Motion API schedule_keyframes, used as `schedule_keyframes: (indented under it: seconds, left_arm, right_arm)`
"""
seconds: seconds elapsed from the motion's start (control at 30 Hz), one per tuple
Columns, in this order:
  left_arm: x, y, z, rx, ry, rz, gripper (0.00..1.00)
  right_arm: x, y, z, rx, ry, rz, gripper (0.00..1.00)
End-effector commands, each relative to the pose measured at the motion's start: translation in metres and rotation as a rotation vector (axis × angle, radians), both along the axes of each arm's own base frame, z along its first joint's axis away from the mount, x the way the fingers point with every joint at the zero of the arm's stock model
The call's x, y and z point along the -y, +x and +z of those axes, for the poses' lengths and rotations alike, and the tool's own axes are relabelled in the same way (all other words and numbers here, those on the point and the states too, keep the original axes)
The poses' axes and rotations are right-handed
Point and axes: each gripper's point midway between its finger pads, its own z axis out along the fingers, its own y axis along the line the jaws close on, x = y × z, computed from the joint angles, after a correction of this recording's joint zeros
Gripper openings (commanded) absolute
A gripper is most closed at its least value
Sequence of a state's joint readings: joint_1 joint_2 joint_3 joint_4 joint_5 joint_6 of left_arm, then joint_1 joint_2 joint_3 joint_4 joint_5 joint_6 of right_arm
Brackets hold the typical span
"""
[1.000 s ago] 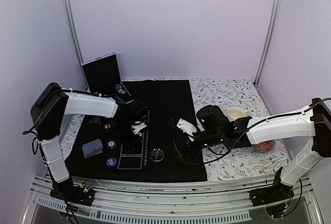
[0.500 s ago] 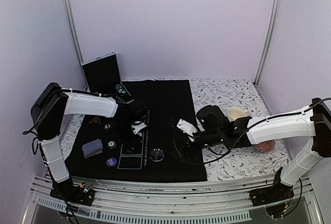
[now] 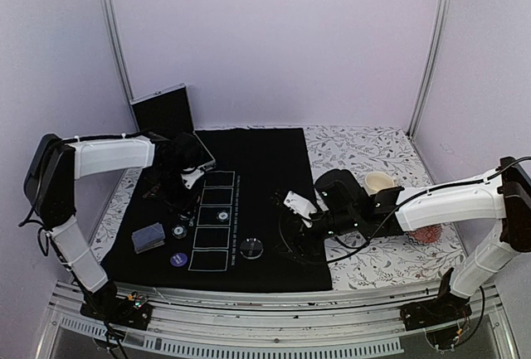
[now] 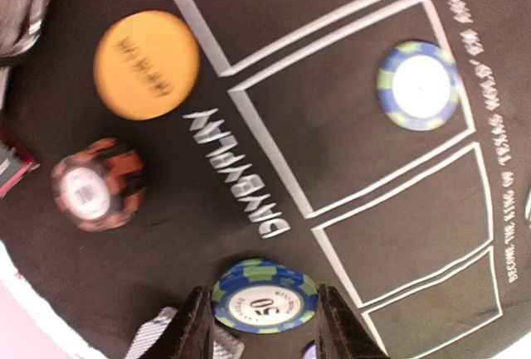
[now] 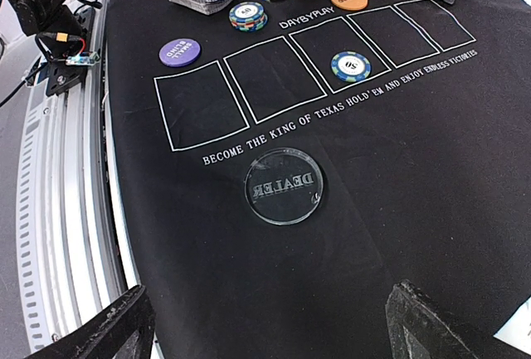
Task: Distribute texas hold em gaming equipment
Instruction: Pick up the poker chip from the community card area, then place the poker chip in the poker chips pile.
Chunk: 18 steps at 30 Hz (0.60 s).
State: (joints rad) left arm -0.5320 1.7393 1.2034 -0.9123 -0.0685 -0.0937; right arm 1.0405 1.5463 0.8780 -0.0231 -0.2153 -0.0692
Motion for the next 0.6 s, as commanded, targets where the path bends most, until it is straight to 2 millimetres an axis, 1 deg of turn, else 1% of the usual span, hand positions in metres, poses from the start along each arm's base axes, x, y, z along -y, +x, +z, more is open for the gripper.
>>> schedule_keyframes:
  seconds: [0.0, 0.27, 0.4, 0.47, 0.57]
  left_arm:
    - [-0.02, -0.009, -0.006, -0.046, 0.018, 0.046, 0.36]
    - [-0.03, -0.007, -0.017, -0.076, 0.018, 0.08, 0.36]
    - [-0.028, -0.009, -0.023, -0.1, 0.009, 0.083, 0.36]
    - [-0.032, -0.008, -0.024, -0.095, 0.031, 0.088, 0.36]
    - [-0.029, -0.008, -0.021, -0.1, 0.02, 0.097, 0.36]
  right_arm:
    - [-0.008, 0.0, 0.004, 0.011, 0.007, 0.017, 0.99]
    - [-0.005, -0.001, 0.005, 0.007, 0.0, 0.015, 0.99]
    - [-0.003, -0.001, 0.007, 0.009, 0.004, 0.01, 0.99]
    - [-0.003, -0.001, 0.006, 0.01, 0.001, 0.01, 0.99]
    - [-0.002, -0.001, 0.007, 0.012, -0.001, 0.01, 0.99]
